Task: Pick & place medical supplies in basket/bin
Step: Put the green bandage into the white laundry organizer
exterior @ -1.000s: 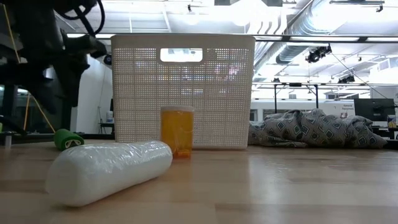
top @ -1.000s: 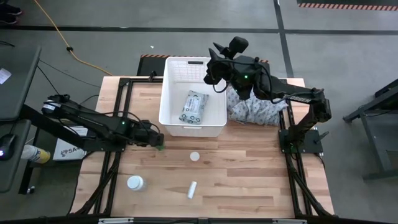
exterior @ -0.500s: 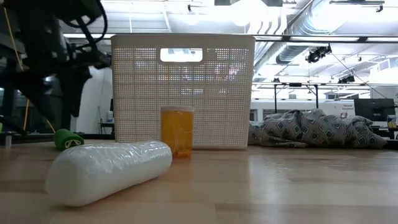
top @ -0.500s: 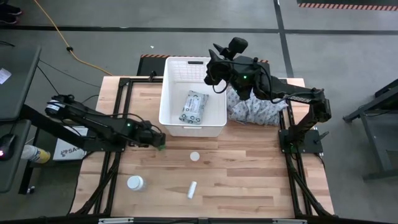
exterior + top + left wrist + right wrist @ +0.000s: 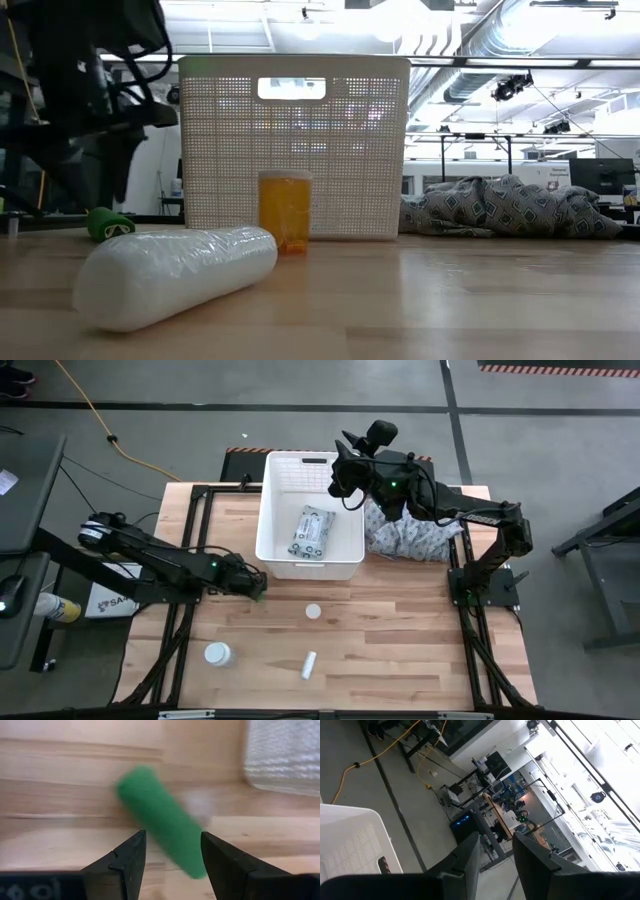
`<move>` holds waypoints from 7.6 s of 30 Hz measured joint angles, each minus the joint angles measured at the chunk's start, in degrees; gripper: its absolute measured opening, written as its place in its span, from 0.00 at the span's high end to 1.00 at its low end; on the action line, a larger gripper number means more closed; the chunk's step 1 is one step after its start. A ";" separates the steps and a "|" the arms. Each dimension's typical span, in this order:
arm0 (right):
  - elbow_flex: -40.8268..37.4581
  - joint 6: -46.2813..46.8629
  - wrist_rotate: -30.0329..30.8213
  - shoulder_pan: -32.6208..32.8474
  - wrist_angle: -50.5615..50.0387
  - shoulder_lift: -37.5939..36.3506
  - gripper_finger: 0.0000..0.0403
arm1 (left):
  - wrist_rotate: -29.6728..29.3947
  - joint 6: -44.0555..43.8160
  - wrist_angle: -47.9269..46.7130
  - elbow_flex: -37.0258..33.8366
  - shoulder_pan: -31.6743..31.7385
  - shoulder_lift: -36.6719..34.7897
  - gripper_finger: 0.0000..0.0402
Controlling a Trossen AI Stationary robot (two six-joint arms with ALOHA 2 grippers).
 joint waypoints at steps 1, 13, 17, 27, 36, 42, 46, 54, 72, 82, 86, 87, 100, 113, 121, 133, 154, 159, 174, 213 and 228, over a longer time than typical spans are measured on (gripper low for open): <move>0.00 0.06 0.04 0.02 0.00 0.00 0.73 | -0.02 -0.05 0.23 0.00 0.00 -0.04 0.45; 0.00 0.98 -0.02 0.00 -0.31 0.00 0.73 | -1.22 -1.03 -1.11 0.09 0.00 0.04 0.45; 0.00 1.89 -0.02 0.01 -0.33 0.00 0.73 | -1.30 -1.80 -2.23 0.09 0.02 0.06 0.45; 0.00 2.12 -0.04 0.02 -0.35 0.00 0.73 | -2.64 -2.13 -2.25 0.09 0.00 0.06 0.45; 0.00 3.56 -0.07 0.02 -0.36 0.00 0.73 | -2.79 -2.13 -2.18 0.09 0.00 0.06 0.45; 0.00 3.59 -0.07 0.40 -0.38 0.00 0.73 | -2.84 -1.89 -2.01 0.09 0.00 0.99 0.45; 0.00 3.50 -0.08 1.24 -0.35 0.00 0.73 | -2.74 -1.85 -0.52 0.07 0.02 3.35 0.45; 0.00 3.42 -2.05 2.71 -0.29 0.02 0.73 | -1.86 -1.85 1.29 0.26 0.00 7.79 0.45; -0.02 3.42 -2.67 4.50 -0.29 0.02 0.73 | 2.10 -1.91 4.31 0.16 -0.37 8.70 0.45; -0.01 3.41 -2.64 4.50 -0.30 0.02 0.73 | 7.60 -2.92 3.92 -0.01 -0.49 8.84 0.45; -0.02 3.42 -2.64 4.50 -0.31 0.02 0.73 | 7.92 -2.92 3.48 -0.10 -0.50 8.87 0.51; -0.01 3.40 -2.64 4.52 -0.31 0.02 0.73 | 7.77 -2.92 3.54 -0.10 -0.50 8.87 0.53; -0.02 3.42 -2.80 4.52 -0.31 0.02 0.73 | 3.92 -9.26 3.63 -0.06 -6.84 8.83 0.72; -0.02 3.53 -2.84 4.51 -0.31 0.02 0.73 | 0.45 -16.87 3.81 1.05 -12.79 8.80 0.72; 0.00 3.55 -2.84 4.52 -0.32 0.02 0.73 | 0.33 -16.06 2.85 4.04 -12.76 8.78 0.72; -0.02 3.43 -2.71 4.52 -0.35 0.02 0.73 | 2.39 -10.32 -1.61 10.92 -12.76 8.72 0.72; -0.01 3.37 -2.64 4.48 -0.40 0.02 0.73 | 5.48 0.31 -6.79 24.14 -13.28 8.72 0.72; 0.00 2.03 -1.96 4.46 -0.68 0.02 0.73 | 6.87 1.28 -6.91 27.13 -15.37 8.72 0.72; -0.02 1.84 0.85 4.42 -0.79 0.02 0.73 | -3.72 -0.07 -6.62 37.48 -22.48 8.72 0.72; -0.02 21.04 -1.74 -14.20 -26.97 0.02 0.73 | -38.92 21.76 -4.91 52.07 -23.12 8.74 0.72; -0.02 32.13 -8.25 -20.05 -42.68 0.02 0.73 | -41.46 39.47 -3.47 56.54 -12.23 8.74 0.72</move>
